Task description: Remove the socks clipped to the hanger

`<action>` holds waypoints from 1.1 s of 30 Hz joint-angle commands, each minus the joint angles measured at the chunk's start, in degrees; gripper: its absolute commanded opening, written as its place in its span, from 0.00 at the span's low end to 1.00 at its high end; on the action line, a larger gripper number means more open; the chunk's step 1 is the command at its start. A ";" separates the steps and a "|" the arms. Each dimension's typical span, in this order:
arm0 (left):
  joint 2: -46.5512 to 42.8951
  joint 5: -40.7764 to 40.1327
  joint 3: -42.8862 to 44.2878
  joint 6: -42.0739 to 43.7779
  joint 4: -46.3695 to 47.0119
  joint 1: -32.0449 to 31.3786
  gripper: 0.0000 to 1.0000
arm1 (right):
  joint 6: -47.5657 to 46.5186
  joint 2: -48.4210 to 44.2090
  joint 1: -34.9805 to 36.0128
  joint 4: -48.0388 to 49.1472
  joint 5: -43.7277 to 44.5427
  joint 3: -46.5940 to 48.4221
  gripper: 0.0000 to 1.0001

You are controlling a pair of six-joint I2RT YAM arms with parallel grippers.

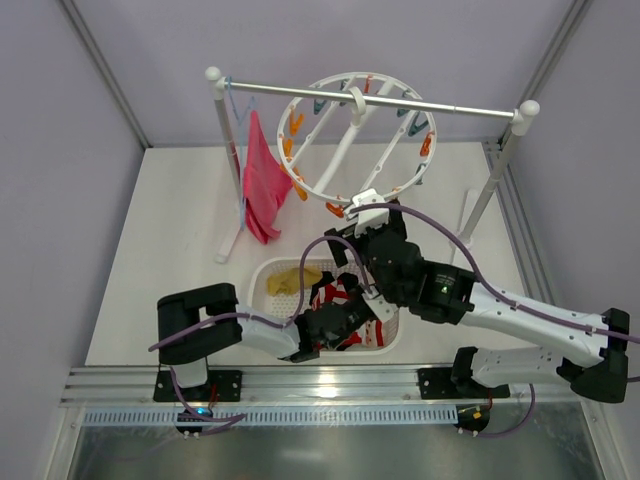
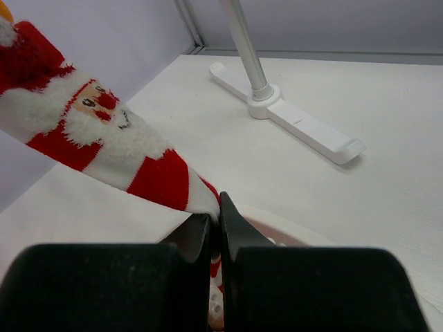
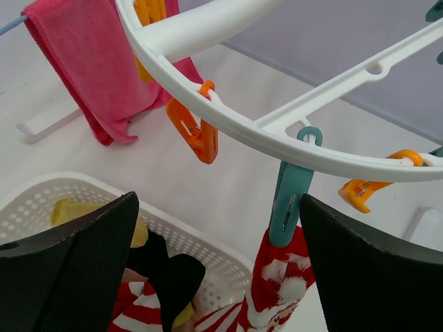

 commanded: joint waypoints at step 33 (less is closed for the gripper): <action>-7.76 -6.05 -6.13 1.90 -0.40 0.12 0.00 | 2.31 11.36 5.30 -3.19 19.91 9.01 0.91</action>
